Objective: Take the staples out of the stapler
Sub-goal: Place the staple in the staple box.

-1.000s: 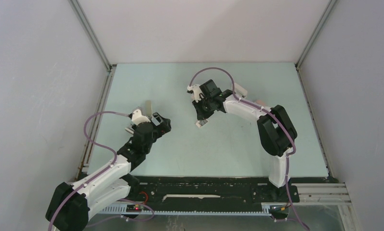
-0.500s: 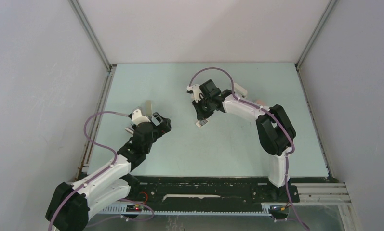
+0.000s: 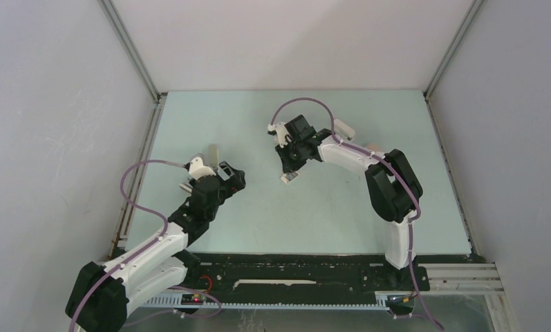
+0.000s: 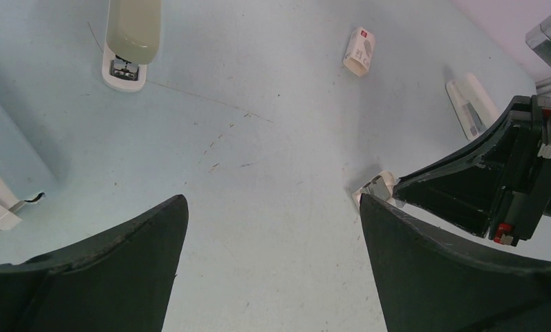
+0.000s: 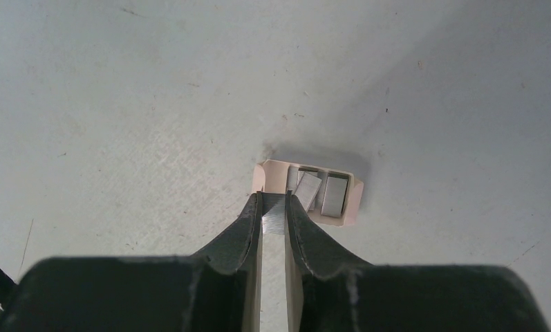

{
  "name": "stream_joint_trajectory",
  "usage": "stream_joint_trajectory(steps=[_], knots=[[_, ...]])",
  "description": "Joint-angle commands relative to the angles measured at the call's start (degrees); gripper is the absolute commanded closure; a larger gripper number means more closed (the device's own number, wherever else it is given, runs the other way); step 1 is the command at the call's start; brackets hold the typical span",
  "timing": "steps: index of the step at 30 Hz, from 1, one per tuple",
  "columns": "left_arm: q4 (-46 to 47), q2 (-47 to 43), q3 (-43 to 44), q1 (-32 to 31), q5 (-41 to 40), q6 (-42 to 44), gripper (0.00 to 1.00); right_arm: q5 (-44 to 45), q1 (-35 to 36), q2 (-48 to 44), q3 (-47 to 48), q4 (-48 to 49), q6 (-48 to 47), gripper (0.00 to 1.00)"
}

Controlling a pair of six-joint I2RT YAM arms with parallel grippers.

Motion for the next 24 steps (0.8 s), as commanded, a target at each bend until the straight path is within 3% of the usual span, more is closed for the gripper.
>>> stream_joint_trajectory(steps=[1, 24], knots=[[2.4, 0.4, 0.6, 0.3, -0.2, 0.8, 0.01, 1.0, 0.2, 0.8, 2.8, 0.4, -0.8, 0.88], [2.7, 0.8, 0.5, 0.3, 0.1, 0.8, 0.01, 6.0, 0.0, 4.2, 4.6, -1.4, -0.9, 0.88]])
